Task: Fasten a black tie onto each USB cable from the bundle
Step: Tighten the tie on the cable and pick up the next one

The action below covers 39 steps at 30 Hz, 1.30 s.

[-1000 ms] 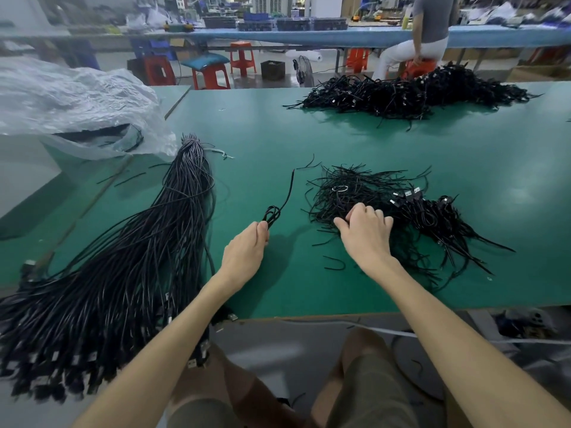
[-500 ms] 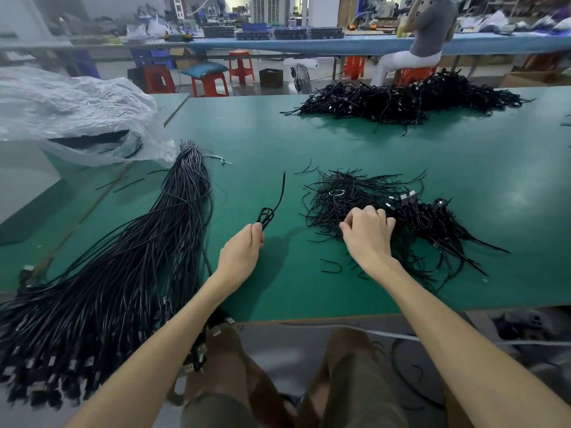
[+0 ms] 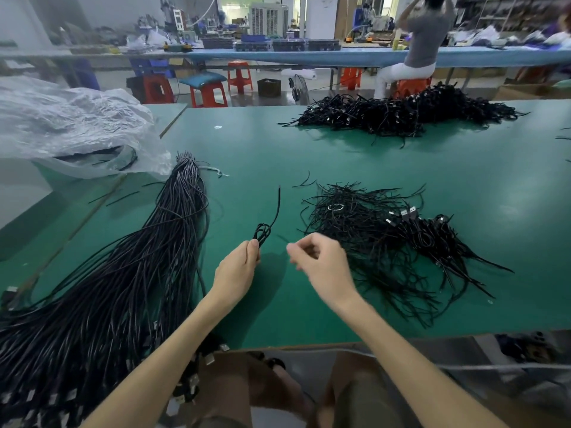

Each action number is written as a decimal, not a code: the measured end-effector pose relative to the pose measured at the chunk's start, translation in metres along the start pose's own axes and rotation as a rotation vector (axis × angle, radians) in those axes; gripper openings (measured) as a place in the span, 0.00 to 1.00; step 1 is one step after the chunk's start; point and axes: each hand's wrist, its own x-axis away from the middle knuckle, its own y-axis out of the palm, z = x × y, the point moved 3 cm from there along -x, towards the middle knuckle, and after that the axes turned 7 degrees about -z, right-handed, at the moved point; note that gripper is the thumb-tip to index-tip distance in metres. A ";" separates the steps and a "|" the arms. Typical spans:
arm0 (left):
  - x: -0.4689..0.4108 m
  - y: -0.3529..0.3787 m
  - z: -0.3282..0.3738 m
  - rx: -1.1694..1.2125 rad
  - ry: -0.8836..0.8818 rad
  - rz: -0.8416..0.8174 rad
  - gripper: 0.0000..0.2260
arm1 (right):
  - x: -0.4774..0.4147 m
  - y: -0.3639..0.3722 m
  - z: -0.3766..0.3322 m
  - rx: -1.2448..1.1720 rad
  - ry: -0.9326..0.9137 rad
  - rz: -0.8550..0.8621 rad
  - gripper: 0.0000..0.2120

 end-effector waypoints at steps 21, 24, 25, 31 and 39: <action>0.013 0.004 0.011 -0.194 0.160 -0.103 0.24 | 0.006 0.041 0.025 -0.156 0.078 0.073 0.09; 0.013 0.004 0.011 -0.185 0.155 -0.110 0.25 | 0.007 0.042 0.024 -0.132 0.065 0.070 0.10; 0.013 0.004 0.011 -0.168 0.153 -0.110 0.25 | 0.007 0.042 0.024 -0.121 0.062 0.064 0.10; 0.011 0.004 0.004 -0.043 0.103 -0.102 0.25 | 0.006 0.044 0.025 -0.106 0.044 0.036 0.11; 0.009 0.002 0.008 0.023 0.071 -0.071 0.25 | 0.005 0.045 0.027 -0.117 0.035 0.001 0.10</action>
